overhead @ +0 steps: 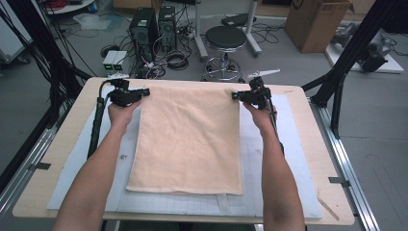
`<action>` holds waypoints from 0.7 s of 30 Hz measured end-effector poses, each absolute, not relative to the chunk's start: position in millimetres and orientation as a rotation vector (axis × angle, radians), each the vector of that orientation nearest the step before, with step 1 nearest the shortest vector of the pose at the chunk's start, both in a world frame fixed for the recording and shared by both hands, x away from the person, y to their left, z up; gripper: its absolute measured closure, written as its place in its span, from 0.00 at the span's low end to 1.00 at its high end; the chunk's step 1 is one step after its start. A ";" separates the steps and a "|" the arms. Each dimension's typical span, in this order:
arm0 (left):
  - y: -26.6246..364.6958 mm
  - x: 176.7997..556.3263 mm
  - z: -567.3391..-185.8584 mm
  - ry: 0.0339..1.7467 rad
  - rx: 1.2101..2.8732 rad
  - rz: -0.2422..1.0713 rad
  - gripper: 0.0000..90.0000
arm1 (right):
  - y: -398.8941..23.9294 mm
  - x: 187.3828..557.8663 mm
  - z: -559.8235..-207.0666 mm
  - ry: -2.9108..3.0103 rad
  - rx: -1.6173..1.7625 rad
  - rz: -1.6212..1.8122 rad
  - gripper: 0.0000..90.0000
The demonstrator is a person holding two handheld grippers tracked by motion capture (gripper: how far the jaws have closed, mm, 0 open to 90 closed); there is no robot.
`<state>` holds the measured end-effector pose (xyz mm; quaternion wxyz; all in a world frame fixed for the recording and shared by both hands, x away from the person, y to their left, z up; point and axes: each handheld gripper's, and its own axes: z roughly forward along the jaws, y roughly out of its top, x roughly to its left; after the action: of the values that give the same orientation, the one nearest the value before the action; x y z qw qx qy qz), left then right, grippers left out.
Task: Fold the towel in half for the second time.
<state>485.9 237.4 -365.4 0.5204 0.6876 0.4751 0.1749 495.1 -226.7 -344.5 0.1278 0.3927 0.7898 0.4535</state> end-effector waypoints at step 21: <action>246.7 464.0 -377.3 1.082 1.651 0.346 0.92 | -233.0 483.5 -358.0 2.358 1.150 1.402 0.91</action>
<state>464.0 246.7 -377.3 0.5385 0.6941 0.4550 0.1456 483.5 -233.0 -358.0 0.0837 0.3852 0.7900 0.4696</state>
